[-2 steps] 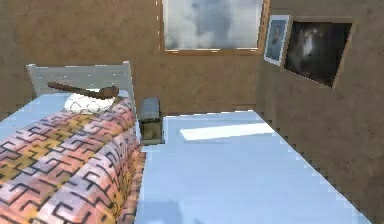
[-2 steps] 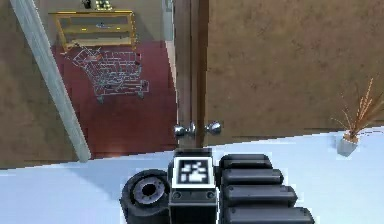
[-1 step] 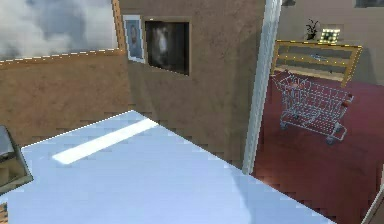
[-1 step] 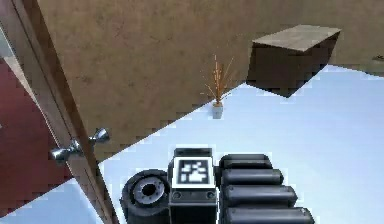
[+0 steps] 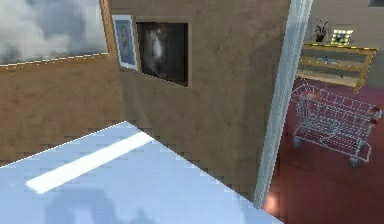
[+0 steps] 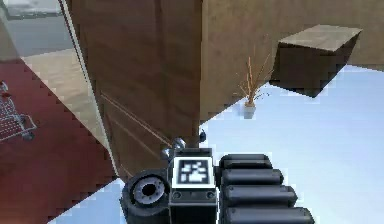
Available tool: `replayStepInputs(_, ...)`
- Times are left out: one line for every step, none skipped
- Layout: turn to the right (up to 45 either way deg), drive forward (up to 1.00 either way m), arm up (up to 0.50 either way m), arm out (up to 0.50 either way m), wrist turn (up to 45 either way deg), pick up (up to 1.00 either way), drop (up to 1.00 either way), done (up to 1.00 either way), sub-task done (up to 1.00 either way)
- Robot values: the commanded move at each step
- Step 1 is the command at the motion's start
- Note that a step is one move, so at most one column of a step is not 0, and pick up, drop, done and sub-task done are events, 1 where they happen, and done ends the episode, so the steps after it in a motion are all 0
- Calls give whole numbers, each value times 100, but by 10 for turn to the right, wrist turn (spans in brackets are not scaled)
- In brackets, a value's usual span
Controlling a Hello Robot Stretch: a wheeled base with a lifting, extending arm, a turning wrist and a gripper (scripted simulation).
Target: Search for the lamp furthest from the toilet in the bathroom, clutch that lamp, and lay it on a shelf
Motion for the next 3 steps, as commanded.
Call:
replayStepInputs(330,0,0,0,0,0,0,0,0)
replayStepInputs(0,100,0,0,0,0,0,0,0)
replayStepInputs(120,0,0,0,0,0,0,0,0)
